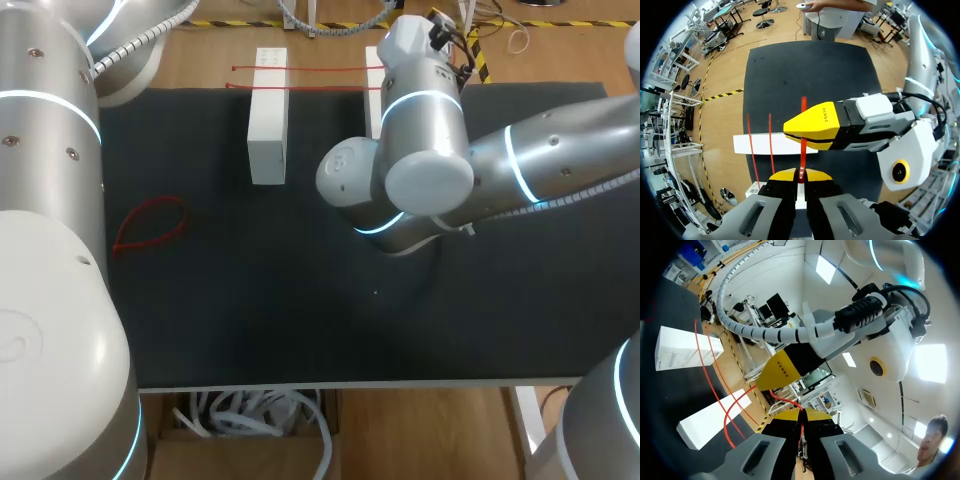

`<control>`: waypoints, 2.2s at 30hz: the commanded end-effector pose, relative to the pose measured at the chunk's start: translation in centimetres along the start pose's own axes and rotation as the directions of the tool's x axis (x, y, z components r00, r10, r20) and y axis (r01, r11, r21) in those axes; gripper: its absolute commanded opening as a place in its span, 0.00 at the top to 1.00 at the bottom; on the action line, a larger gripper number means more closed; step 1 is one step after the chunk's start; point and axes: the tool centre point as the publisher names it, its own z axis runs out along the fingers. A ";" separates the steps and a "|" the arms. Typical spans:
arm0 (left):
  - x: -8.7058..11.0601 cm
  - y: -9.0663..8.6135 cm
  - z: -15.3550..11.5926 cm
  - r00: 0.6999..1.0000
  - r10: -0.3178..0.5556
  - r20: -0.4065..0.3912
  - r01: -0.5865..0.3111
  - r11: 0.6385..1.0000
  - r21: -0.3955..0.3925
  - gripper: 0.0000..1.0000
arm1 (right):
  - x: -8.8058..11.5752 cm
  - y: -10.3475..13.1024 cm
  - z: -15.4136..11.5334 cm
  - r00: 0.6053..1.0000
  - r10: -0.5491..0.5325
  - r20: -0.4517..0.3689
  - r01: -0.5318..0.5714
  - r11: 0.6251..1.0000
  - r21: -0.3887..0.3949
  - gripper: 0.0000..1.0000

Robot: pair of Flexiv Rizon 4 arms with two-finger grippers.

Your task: Grab the tape and strap the tape.

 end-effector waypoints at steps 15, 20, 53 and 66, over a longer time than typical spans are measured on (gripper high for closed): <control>0.0 -0.1 0.0 1.000 0.000 -0.002 0.000 1.000 -0.002 1.00 | 0.2 0.9 0.1 1.000 0.000 -0.011 0.000 1.000 -0.007 1.00; 0.0 -0.1 0.0 1.000 0.000 -0.002 0.000 1.000 -0.002 1.00 | 0.2 1.0 0.1 1.000 0.003 -0.013 -0.003 1.000 -0.010 1.00; 0.0 -0.1 0.0 1.000 0.000 -0.002 0.000 1.000 -0.002 1.00 | -0.2 -1.4 0.3 0.997 -0.055 -0.056 0.054 0.998 -0.014 1.00; 0.0 -0.1 0.0 1.000 0.000 -0.002 0.000 1.000 -0.002 1.00 | -0.2 -2.3 0.6 0.993 -0.090 -0.077 0.088 0.996 -0.028 1.00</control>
